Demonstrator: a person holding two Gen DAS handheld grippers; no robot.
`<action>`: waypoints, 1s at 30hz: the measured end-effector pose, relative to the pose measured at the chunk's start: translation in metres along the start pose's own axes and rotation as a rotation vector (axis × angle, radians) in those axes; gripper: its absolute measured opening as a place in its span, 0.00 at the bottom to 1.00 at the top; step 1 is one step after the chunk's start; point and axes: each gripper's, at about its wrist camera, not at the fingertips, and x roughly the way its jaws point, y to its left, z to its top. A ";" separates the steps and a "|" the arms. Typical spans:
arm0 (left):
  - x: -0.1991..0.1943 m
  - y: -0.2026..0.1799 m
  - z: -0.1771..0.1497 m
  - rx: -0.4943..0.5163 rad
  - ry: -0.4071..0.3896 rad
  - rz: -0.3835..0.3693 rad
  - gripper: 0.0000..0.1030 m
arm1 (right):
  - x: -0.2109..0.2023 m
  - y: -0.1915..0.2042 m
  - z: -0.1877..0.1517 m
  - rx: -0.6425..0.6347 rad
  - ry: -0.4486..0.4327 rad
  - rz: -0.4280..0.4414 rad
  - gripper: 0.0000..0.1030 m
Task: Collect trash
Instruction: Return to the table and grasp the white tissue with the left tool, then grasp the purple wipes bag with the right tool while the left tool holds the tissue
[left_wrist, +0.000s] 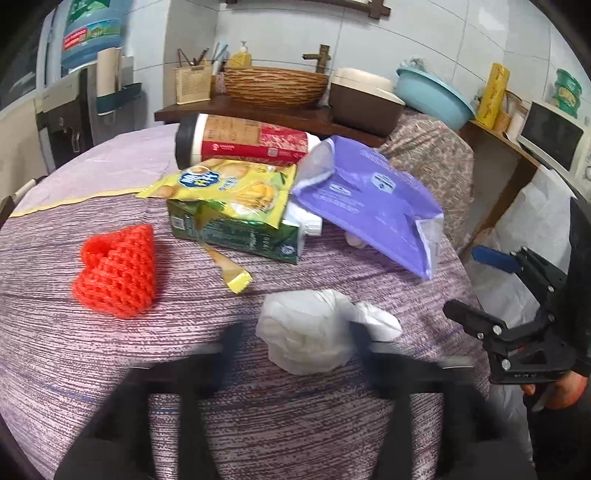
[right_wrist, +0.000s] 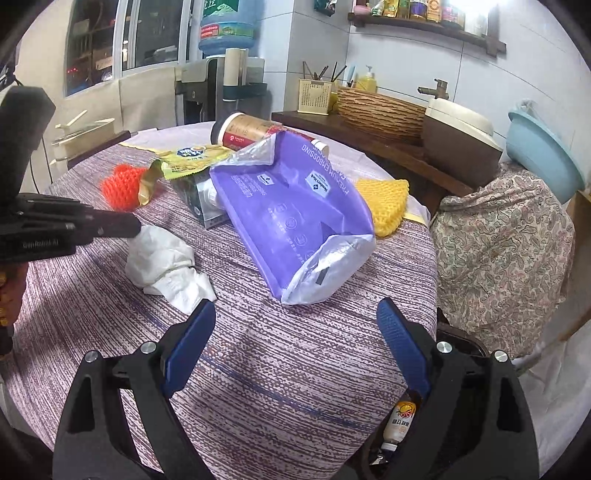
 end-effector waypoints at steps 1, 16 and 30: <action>0.000 -0.001 0.001 0.000 -0.008 -0.018 0.74 | 0.001 0.000 0.000 0.002 0.003 0.001 0.86; 0.032 -0.010 -0.006 0.058 0.092 -0.043 0.21 | 0.008 -0.011 0.006 0.025 0.010 -0.021 0.86; -0.014 0.009 -0.003 0.007 -0.020 -0.012 0.16 | 0.042 0.018 0.030 -0.088 0.032 -0.036 0.86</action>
